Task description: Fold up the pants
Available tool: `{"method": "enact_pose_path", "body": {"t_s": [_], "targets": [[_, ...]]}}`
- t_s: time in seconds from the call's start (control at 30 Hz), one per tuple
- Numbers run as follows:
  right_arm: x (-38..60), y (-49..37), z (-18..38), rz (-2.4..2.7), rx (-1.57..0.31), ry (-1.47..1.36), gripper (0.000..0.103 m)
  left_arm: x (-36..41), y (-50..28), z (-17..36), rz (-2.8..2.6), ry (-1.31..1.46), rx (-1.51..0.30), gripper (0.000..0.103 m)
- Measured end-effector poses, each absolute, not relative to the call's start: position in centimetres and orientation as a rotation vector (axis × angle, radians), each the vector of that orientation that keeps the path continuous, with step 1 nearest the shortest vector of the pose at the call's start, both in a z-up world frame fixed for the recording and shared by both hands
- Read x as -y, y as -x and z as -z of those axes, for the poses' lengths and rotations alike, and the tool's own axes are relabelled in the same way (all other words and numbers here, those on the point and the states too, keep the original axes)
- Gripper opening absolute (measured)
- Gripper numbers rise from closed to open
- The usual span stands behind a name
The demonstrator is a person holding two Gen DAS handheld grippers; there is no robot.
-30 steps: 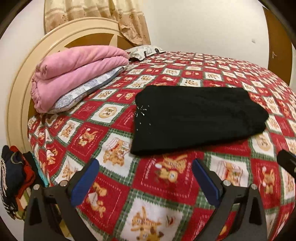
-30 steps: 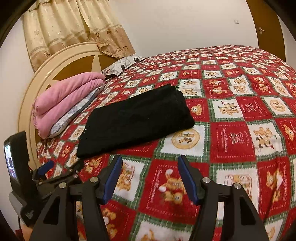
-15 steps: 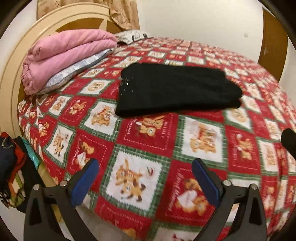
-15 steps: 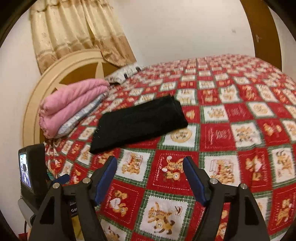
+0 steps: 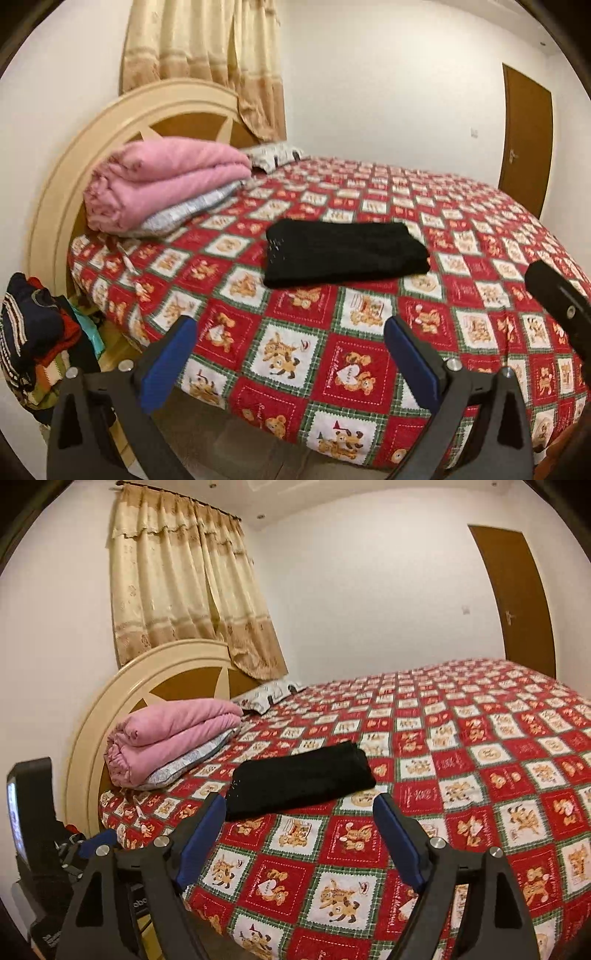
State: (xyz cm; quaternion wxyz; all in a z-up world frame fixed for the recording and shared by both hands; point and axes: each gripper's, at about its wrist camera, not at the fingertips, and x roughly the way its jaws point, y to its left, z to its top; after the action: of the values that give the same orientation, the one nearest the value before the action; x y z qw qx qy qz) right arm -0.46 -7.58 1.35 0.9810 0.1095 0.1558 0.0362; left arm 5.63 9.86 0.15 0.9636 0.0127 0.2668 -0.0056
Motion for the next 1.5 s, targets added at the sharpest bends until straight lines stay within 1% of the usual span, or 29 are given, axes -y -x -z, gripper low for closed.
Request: {"method": "enact_pose_path", "body": {"t_s": [0.1,0.33,1.13,1.5], "targets": [[7.7,1.1,-1.6,-0.055,-0.297,-0.223,0.084,-9.6,-5.0,-0.6,0.007,-0.04,-0.509,0.103],[8.2,1.2,-1.6,-0.046,-0.299,-0.255,0.084,-9.7,-4.9,-0.2,-0.005,-0.05,-0.52,0.103],[8.1,1.9,-1.8,-0.054,-0.281,-0.239,0.084,-9.2,-3.9,-0.7,-0.037,-0.077,-0.489,0.103],[8.1,2.1,-2.0,-0.048,-0.271,-0.246,0.084,-9.4,-3.4,-1.4,-0.072,-0.088,-0.445,0.103]]}}
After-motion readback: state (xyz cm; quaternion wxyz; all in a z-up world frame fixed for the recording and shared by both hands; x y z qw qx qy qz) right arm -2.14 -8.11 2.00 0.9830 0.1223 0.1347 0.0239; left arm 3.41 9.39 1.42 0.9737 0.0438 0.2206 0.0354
